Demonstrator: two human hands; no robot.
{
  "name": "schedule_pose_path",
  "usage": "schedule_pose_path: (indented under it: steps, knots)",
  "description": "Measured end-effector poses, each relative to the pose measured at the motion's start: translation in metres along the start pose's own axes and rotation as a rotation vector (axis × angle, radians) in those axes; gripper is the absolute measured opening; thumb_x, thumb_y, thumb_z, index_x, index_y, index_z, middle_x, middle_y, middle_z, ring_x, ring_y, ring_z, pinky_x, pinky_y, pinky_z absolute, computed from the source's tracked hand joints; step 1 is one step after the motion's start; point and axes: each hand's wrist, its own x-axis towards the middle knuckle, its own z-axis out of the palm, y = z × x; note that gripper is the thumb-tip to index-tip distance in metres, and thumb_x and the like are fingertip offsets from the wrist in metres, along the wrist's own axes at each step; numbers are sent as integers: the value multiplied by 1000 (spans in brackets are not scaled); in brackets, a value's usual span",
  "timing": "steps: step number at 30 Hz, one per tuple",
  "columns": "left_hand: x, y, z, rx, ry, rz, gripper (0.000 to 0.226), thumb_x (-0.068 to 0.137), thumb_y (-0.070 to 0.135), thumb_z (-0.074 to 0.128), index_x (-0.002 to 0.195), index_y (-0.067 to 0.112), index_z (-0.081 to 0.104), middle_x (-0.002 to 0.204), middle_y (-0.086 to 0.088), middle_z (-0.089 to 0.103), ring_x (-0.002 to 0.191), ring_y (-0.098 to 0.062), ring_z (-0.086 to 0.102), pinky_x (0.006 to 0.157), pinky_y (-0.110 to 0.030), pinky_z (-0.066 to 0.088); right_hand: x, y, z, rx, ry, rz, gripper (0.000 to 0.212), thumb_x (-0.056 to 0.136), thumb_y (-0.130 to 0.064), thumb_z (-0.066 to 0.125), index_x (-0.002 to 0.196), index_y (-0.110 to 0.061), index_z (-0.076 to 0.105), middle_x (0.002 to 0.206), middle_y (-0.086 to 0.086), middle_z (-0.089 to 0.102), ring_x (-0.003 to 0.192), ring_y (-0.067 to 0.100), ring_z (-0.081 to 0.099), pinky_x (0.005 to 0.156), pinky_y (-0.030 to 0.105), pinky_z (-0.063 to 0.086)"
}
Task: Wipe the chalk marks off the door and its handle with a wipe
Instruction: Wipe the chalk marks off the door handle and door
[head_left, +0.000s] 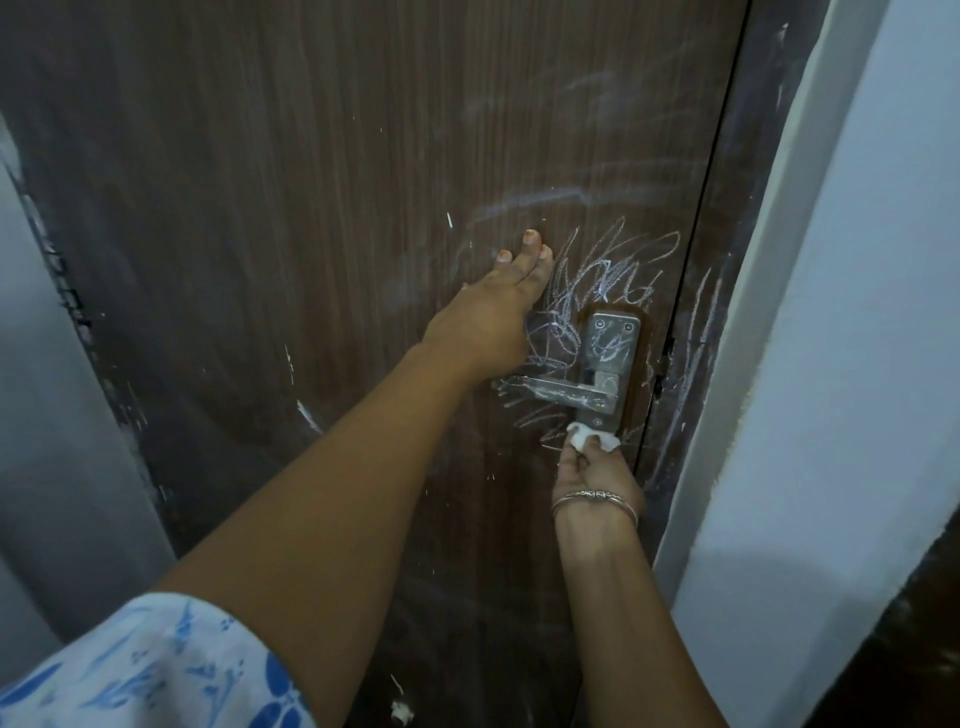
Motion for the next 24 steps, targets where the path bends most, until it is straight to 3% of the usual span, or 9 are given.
schedule_pose_path:
  steps: [2,7,12,14,17,18,20,22,24]
  knots:
    - [1,-1,1,8,-3,-1,87,82,-10,42,149,20,-4,157,4,-18,146,-21,-6,117,-49,18,0,5,0,-23,-18,28,30,90,10,48,118,2,54,130,17,53,116,27,54,84,33,48]
    - [1,-3,2,-15,1,2,90,81,-12,43,149,22,-4,157,5,-18,146,-20,-7,116,-49,20,3,0,-3,-6,-61,72,18,93,6,46,81,-7,53,131,16,51,115,25,53,82,34,47]
    - [1,-2,1,-1,-27,2,90,81,-10,45,149,22,-5,157,7,-19,146,-18,-8,117,-50,18,7,4,-6,-22,-103,129,26,98,0,33,79,-12,47,147,19,35,134,28,37,99,31,40]
    - [-3,-2,-7,-38,-51,18,87,82,-8,44,150,20,-2,158,5,-15,146,-17,-5,118,-48,16,9,4,-8,-26,-111,146,25,99,0,30,91,-14,49,150,21,27,136,30,33,106,30,36]
    - [-24,-2,2,-242,230,-57,67,83,-1,50,145,12,29,154,-5,26,140,-18,28,115,-35,26,-2,3,-13,-38,-25,39,39,86,10,55,122,2,48,125,21,53,108,27,57,86,35,51]
    - [-38,-1,14,-325,419,-148,51,83,1,53,132,12,45,138,-5,45,125,-17,45,105,-25,37,-5,5,-15,-80,-19,-12,40,83,13,56,121,3,47,120,22,55,105,28,58,85,35,52]
    - [-69,3,47,-481,689,-318,22,82,2,57,98,16,54,103,1,53,86,-8,53,76,-10,41,-8,11,-21,-199,-39,-93,38,80,17,56,113,0,48,114,23,56,103,30,60,78,33,56]
    - [-91,14,80,-588,673,-343,18,81,3,61,88,19,56,90,1,57,74,-3,53,66,-9,39,-15,15,-24,-312,-34,-185,34,77,18,58,106,1,49,108,24,59,93,30,63,72,33,55]
    - [-99,27,103,-784,498,-334,19,84,10,64,99,20,65,96,3,62,83,0,59,72,-8,44,-23,15,-25,-398,-66,-282,31,77,17,59,91,-7,47,97,20,64,80,23,63,74,34,53]
